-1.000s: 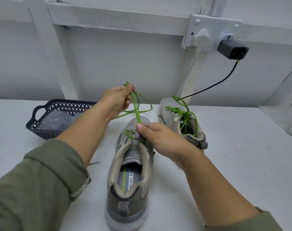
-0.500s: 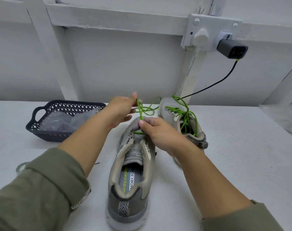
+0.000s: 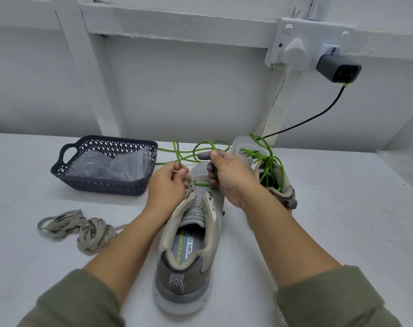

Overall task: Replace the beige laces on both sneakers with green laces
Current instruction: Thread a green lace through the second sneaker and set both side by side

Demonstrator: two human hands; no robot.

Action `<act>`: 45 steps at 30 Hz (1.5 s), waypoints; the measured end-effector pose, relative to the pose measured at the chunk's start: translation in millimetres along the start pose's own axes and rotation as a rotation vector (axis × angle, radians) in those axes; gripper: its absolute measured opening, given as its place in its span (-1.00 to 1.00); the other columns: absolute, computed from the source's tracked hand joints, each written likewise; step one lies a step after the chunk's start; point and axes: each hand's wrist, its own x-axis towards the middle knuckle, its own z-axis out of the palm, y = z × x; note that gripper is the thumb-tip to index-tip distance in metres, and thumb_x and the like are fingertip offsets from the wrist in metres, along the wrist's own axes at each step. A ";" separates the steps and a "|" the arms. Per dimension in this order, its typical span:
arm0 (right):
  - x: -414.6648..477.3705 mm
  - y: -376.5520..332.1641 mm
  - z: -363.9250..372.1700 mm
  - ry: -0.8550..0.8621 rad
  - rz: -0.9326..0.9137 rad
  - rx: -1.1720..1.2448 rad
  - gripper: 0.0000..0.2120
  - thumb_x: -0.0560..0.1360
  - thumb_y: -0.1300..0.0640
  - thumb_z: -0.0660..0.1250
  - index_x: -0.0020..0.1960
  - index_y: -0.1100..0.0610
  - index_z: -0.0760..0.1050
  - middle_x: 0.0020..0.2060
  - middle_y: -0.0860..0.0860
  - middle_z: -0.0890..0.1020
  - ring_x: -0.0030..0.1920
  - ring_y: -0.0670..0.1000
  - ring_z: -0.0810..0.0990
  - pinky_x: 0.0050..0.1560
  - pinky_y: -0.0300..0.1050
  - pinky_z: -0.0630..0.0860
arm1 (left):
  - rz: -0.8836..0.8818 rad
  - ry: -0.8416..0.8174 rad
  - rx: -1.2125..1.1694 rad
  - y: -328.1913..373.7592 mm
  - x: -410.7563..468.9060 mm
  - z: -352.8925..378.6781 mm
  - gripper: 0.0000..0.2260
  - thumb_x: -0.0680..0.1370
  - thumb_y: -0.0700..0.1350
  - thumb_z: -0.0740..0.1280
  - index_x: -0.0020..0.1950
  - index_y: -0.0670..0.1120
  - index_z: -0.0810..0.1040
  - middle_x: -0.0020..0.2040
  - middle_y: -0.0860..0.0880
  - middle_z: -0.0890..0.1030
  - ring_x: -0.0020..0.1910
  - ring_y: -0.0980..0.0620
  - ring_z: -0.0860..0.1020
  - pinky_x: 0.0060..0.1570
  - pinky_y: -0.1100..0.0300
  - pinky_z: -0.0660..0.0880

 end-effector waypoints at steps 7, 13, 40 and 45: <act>-6.0 7.9 -0.9 -0.030 -0.007 -0.079 -0.69 0.67 0.06 0.07 -0.11 0.02 0.53 -0.35 -0.04 0.39 -0.35 -0.11 0.35 -0.29 -0.29 0.33 | -0.028 0.124 -0.087 0.3 -0.9 2.6 -0.79 0.64 -0.17 0.18 -0.14 0.07 0.44 -0.31 0.02 0.54 -0.42 0.07 0.49 -0.30 0.10 0.51; -11.8 -28.3 -15.6 -0.054 -0.077 -0.190 -0.70 0.66 0.02 0.10 -0.11 0.06 0.53 -0.35 -0.05 0.41 -0.34 -0.10 0.39 -0.32 -0.34 0.35 | -0.103 0.088 0.383 9.1 7.6 -17.2 -0.67 0.57 0.15 0.23 0.00 -0.12 0.50 -0.12 -0.02 0.58 -0.09 -0.05 0.55 -0.01 0.09 0.46; 9.4 -45.2 -21.2 -0.002 0.144 0.473 -0.67 0.67 0.07 0.03 -0.21 0.11 0.40 -0.53 -0.05 0.33 -0.46 -0.07 0.26 -0.40 -0.23 0.27 | -0.043 -0.379 0.289 52.7 -13.8 -12.2 -0.75 0.51 -0.10 0.24 -0.32 -0.04 0.63 -0.55 0.08 0.42 -0.52 0.10 0.37 -0.38 0.21 0.31; -1.2 -38.2 -16.5 -0.165 0.148 -0.101 -0.68 0.62 0.09 0.07 -0.29 0.10 0.35 -0.58 -0.08 0.22 -0.51 -0.06 0.16 -0.42 -0.17 0.14 | -0.344 -0.332 0.000 64.8 1.5 -19.3 -0.60 0.64 0.07 0.06 0.05 -0.06 0.65 -0.06 0.01 0.59 -0.23 0.06 0.41 -0.24 0.16 0.34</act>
